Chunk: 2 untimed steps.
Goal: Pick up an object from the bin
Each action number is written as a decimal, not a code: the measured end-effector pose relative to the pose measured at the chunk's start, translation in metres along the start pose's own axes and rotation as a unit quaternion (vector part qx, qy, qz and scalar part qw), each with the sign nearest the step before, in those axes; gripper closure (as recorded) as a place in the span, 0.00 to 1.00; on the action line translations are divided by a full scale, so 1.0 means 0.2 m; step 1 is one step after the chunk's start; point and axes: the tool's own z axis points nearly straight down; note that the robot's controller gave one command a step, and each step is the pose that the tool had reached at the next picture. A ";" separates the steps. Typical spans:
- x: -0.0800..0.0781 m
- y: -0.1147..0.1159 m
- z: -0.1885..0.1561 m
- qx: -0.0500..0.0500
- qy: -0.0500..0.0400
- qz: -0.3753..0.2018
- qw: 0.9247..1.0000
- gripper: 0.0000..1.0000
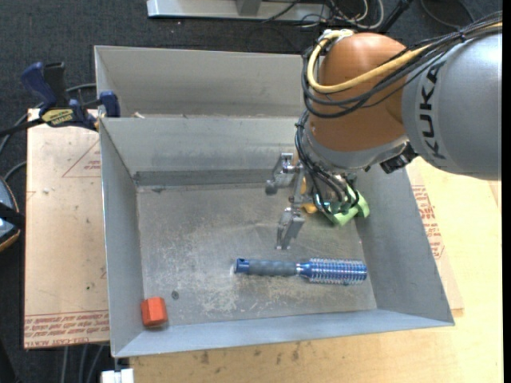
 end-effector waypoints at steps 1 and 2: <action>0.16 -0.38 0.85 -0.002 -0.007 0.000 1.000 0.00; 0.17 -0.44 0.70 0.000 -0.005 -0.106 0.994 0.00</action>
Offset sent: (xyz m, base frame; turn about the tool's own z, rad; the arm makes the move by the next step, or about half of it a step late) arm -0.0359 -0.0775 -0.1712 -0.0027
